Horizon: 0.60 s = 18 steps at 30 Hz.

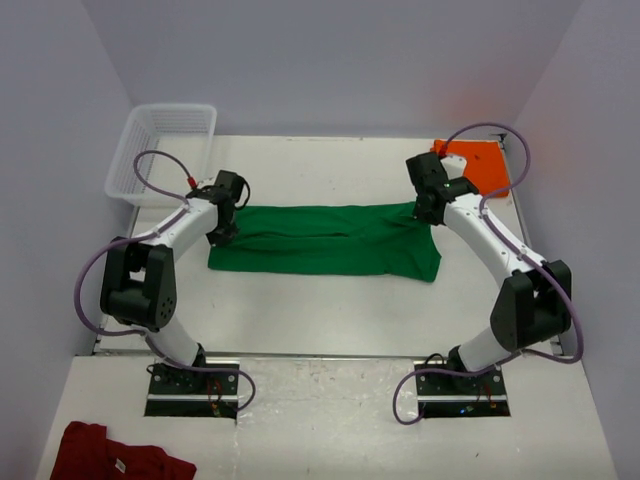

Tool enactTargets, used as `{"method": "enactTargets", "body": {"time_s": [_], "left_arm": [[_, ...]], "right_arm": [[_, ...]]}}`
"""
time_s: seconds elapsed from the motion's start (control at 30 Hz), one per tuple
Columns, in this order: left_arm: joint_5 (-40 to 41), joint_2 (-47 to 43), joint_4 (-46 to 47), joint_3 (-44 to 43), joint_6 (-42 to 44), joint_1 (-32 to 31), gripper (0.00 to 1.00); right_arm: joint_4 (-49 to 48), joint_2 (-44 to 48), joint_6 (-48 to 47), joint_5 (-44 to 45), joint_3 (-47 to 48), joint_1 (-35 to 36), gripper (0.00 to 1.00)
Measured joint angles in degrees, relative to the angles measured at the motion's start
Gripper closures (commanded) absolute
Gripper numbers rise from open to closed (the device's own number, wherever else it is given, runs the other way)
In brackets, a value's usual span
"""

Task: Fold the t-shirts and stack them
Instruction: Fold the other side of the tshirt into a rectangle

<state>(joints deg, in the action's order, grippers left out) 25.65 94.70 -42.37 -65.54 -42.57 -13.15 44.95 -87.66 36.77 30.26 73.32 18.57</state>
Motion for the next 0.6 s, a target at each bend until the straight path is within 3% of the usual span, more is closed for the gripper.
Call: {"method": "enactTargets", "body": {"time_s": [0.43, 0.6], "left_arm": [[0.37, 6.69, 1.16, -3.06, -0.37, 0.00, 1.00], [2.16, 6.86, 1.25, -3.08, -3.56, 0.00, 0.87]], "right_arm": [[-1.20, -9.66, -4.28, -1.75, 7.50, -1.73, 1.00], [-2.05, -13.38, -5.64, -2.67, 9.73, -2.36, 1.00]]}}
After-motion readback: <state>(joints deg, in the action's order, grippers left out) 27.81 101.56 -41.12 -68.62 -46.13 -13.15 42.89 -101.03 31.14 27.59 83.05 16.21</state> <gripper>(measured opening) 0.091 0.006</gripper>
